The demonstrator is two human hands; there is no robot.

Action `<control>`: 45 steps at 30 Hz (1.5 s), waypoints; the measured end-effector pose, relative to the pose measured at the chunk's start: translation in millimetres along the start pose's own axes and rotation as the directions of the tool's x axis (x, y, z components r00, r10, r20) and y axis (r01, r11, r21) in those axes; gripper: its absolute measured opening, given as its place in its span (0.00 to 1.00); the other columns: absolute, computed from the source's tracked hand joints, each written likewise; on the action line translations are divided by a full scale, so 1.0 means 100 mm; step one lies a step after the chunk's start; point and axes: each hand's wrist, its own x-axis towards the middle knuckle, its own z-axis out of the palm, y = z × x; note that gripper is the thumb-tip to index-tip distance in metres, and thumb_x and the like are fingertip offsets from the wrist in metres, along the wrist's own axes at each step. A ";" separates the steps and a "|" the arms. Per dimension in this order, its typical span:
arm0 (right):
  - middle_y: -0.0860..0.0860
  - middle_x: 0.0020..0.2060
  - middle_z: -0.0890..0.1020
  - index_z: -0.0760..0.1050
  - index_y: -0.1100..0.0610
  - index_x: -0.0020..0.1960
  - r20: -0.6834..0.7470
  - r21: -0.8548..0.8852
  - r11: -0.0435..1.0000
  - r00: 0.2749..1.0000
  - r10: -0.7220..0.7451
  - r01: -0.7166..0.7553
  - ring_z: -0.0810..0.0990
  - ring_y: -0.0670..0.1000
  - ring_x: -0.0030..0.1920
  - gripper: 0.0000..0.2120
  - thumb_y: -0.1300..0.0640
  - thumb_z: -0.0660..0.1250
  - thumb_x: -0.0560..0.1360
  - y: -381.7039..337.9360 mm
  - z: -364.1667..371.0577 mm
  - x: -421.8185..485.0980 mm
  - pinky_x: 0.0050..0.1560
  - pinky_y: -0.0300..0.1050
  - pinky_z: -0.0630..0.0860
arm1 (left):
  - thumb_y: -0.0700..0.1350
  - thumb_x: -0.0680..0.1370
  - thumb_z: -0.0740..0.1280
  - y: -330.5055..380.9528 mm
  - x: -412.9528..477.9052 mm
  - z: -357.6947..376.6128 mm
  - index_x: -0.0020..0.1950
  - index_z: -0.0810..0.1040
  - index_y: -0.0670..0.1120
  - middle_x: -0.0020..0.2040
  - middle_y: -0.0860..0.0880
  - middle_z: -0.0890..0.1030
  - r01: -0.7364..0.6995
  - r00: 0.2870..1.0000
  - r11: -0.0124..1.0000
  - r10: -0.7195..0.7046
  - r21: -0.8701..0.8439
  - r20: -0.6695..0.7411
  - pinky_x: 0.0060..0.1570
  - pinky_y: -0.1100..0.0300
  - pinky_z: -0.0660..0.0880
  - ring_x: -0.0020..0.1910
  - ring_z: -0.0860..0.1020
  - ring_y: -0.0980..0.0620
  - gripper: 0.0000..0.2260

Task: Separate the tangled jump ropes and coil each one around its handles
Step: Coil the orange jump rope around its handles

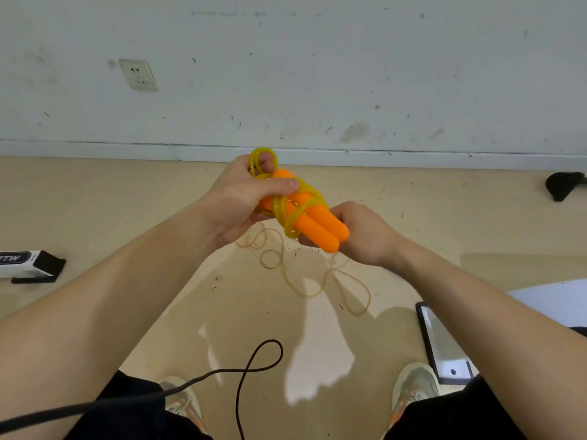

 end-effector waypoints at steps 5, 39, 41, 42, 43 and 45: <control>0.44 0.27 0.74 0.78 0.52 0.34 0.120 0.081 0.994 0.990 -0.080 0.070 0.71 0.44 0.30 0.09 0.57 0.72 0.72 0.01 -0.22 -0.01 0.37 0.44 0.70 | 0.35 0.63 0.80 -0.01 -0.05 0.04 0.58 0.71 0.48 0.52 0.52 0.72 -0.016 0.998 0.985 0.005 0.174 0.064 0.35 0.58 0.77 0.41 0.79 0.54 0.29; 0.43 0.32 0.72 0.76 0.50 0.59 -0.290 0.480 0.877 0.945 0.149 0.009 0.71 0.44 0.31 0.13 0.53 0.53 0.85 -0.48 0.66 -0.36 0.34 0.46 0.75 | 0.38 0.66 0.78 -0.36 0.12 0.22 0.59 0.66 0.47 0.54 0.51 0.70 -0.251 0.684 0.830 0.516 0.497 -0.515 0.49 0.75 0.67 0.52 0.72 0.57 0.28; 0.43 0.33 0.74 0.75 0.52 0.59 -0.300 0.370 0.928 0.952 0.067 0.051 0.72 0.43 0.31 0.13 0.54 0.52 0.85 -0.48 0.68 -0.38 0.33 0.38 0.66 | 0.40 0.67 0.78 -0.38 0.11 0.21 0.59 0.66 0.48 0.52 0.53 0.70 -0.218 0.692 0.872 0.455 0.438 -0.560 0.48 0.72 0.69 0.50 0.72 0.60 0.28; 0.44 0.35 0.77 0.74 0.53 0.60 -0.297 0.308 0.949 0.954 0.025 0.071 0.73 0.45 0.32 0.13 0.53 0.52 0.85 -0.48 0.70 -0.39 0.33 0.41 0.66 | 0.41 0.67 0.78 -0.38 0.11 0.22 0.59 0.66 0.48 0.52 0.54 0.70 -0.213 0.692 0.883 0.439 0.419 -0.573 0.47 0.72 0.70 0.49 0.72 0.62 0.28; 0.48 0.37 0.79 0.73 0.54 0.60 -0.302 0.250 0.964 0.953 -0.015 0.094 0.75 0.48 0.33 0.13 0.53 0.52 0.85 -0.48 0.71 -0.40 0.33 0.45 0.67 | 0.41 0.68 0.78 -0.37 0.11 0.23 0.59 0.66 0.49 0.51 0.55 0.70 -0.212 0.693 0.889 0.430 0.406 -0.579 0.46 0.73 0.70 0.49 0.72 0.62 0.27; 0.52 0.37 0.78 0.71 0.55 0.63 -0.316 0.154 0.978 0.945 -0.084 0.138 0.75 0.53 0.35 0.13 0.54 0.51 0.85 -0.48 0.72 -0.40 0.34 0.48 0.67 | 0.41 0.68 0.78 -0.34 0.12 0.25 0.59 0.66 0.49 0.50 0.56 0.69 -0.209 0.695 0.907 0.401 0.366 -0.597 0.46 0.71 0.72 0.48 0.73 0.62 0.27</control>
